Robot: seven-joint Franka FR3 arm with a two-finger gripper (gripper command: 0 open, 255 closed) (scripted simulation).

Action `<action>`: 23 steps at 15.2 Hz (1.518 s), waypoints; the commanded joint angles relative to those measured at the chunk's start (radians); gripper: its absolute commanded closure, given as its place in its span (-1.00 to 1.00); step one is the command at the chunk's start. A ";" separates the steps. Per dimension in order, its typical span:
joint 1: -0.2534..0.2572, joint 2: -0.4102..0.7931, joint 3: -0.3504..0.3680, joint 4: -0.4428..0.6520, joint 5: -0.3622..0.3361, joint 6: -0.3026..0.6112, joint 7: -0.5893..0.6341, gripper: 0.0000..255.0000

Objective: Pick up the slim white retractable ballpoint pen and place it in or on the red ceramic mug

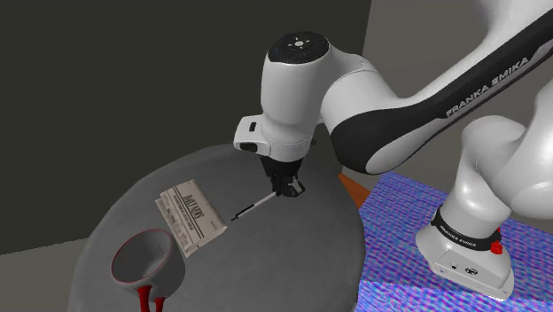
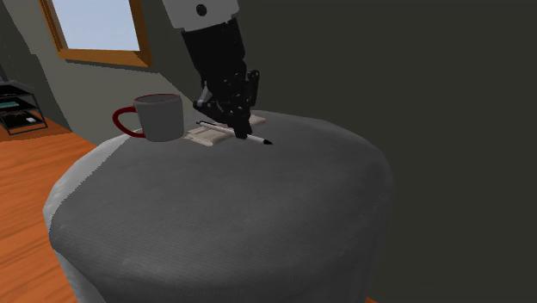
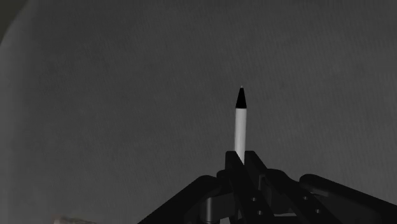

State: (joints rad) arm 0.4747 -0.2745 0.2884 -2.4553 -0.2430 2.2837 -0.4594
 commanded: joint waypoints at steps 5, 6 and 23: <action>0.008 -0.040 -0.009 0.047 0.027 -0.082 -0.035 1.00; 0.009 -0.045 -0.010 0.055 0.030 -0.096 -0.040 1.00; 0.023 0.044 0.037 0.330 0.032 -0.296 -0.012 1.00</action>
State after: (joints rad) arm 0.4968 -0.2653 0.3128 -2.1712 -0.2035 2.0042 -0.4875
